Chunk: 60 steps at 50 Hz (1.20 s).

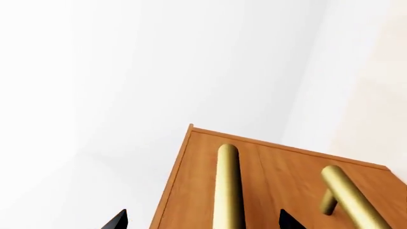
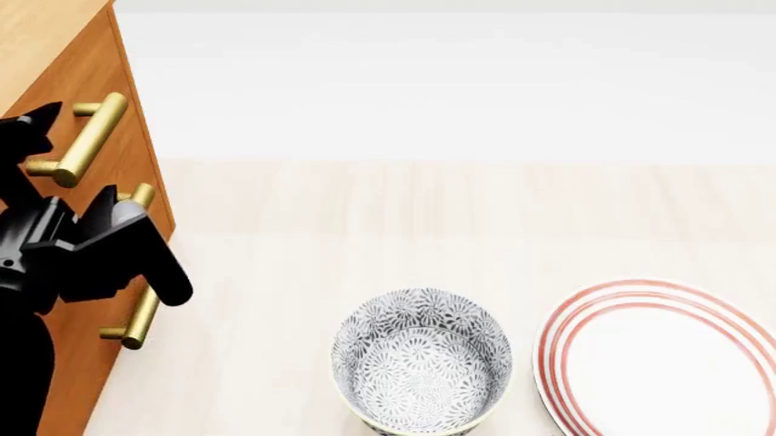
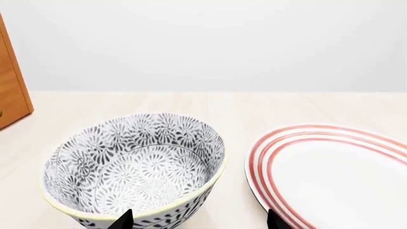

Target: Open the top drawer of the cabinet.

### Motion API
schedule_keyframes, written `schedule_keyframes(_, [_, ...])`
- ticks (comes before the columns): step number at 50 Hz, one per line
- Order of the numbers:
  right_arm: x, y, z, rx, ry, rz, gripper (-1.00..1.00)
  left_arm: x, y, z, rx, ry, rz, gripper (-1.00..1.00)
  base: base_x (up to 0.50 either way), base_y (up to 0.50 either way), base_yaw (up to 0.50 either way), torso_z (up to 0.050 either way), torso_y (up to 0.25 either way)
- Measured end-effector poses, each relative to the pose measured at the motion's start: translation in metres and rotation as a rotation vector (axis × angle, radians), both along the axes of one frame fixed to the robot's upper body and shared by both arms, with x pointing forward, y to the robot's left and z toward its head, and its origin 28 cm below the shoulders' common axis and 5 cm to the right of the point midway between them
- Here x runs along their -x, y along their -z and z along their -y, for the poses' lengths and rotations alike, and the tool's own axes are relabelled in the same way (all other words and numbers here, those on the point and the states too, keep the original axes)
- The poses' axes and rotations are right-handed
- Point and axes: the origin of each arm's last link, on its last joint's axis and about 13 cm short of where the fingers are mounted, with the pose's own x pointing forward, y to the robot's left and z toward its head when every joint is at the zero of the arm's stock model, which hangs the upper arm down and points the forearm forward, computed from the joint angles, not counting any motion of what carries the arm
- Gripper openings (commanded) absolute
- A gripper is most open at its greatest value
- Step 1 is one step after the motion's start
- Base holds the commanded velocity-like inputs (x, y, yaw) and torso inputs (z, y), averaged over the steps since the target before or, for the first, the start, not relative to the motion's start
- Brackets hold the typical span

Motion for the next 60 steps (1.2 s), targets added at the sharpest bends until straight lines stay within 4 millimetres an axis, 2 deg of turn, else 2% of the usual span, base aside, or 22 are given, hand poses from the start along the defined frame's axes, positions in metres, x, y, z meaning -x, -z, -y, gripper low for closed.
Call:
schedule_keyframes(42, [0.0,0.0,0.0,-0.001,0.001,-0.012,1.0,-0.012,0.002,-0.008,-0.037,-0.038,-0.064,1.0,0.0,0.0,0.0,0.0,0.0])
schedule_keyframes(43, [0.0,0.0,0.0,-0.002,0.001,-0.012,1.0,-0.012,0.003,-0.008,-0.039,-0.037,-0.065,-1.0,0.0,0.0,0.0,0.0,0.0])
schedule_keyframes(60, [0.0,-0.001,0.0,-0.004,0.004,-0.018,1.0,-0.013,0.004,-0.008,-0.063,-0.033,-0.059,-1.0,0.0,0.0,0.0,0.0,0.0])
